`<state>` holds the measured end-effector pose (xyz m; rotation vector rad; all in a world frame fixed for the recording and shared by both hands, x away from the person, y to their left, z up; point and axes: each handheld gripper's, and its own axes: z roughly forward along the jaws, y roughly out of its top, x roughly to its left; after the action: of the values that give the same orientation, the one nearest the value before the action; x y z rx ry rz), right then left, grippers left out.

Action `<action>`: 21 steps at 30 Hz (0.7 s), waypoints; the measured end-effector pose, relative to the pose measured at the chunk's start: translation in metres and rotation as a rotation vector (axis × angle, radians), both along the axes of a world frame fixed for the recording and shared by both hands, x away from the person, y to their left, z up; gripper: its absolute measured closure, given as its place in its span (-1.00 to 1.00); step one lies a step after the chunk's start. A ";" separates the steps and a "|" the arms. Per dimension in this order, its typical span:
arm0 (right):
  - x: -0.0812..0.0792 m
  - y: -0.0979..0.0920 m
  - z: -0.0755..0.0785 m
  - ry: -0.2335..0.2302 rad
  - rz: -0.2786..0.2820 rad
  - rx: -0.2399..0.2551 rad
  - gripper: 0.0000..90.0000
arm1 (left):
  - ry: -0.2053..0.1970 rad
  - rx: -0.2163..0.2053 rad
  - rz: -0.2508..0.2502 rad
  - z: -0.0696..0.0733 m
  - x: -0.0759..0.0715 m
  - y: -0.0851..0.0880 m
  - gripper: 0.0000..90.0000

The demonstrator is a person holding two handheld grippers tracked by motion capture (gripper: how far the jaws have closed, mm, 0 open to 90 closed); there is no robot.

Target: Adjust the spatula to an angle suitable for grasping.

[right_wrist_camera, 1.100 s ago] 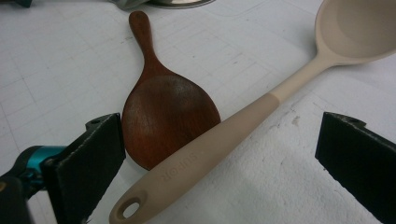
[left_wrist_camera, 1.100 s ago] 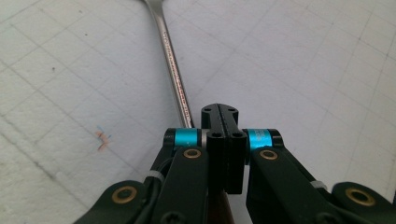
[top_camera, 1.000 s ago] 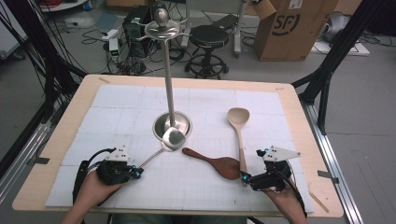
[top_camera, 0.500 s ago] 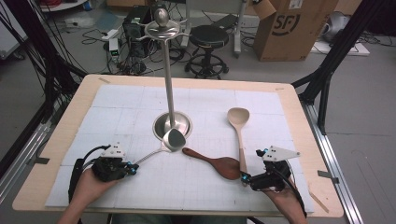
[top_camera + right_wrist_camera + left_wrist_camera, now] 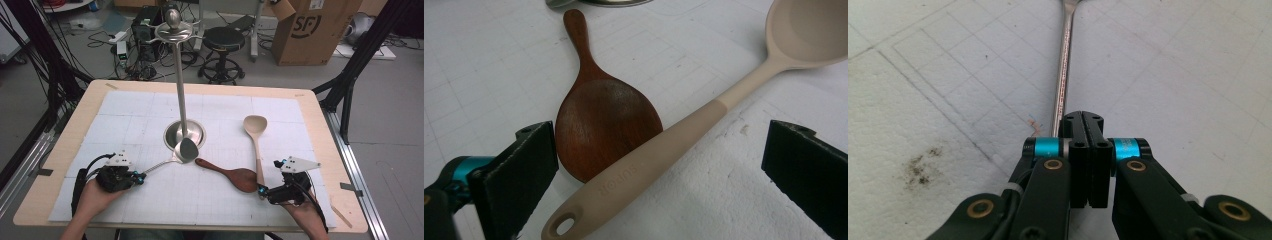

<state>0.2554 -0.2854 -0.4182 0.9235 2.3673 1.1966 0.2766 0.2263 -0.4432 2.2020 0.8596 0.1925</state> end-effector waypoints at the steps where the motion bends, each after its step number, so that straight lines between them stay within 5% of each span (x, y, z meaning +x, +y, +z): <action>1: 0.000 0.000 0.000 0.000 0.000 0.000 -0.99 | 0.000 0.000 0.000 0.000 0.000 0.000 0.99; 13: 0.000 0.000 0.000 0.001 0.004 -0.004 -0.99 | -0.034 -0.050 -0.022 0.007 -0.004 0.004 0.95; 21: 0.000 -0.001 0.000 0.002 0.004 -0.003 -0.99 | -0.075 -0.101 -0.016 0.013 -0.009 0.031 0.71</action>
<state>0.2554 -0.2860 -0.4185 0.9196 2.3725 1.1940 0.2678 0.2574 -0.4301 2.0943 0.7932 0.2174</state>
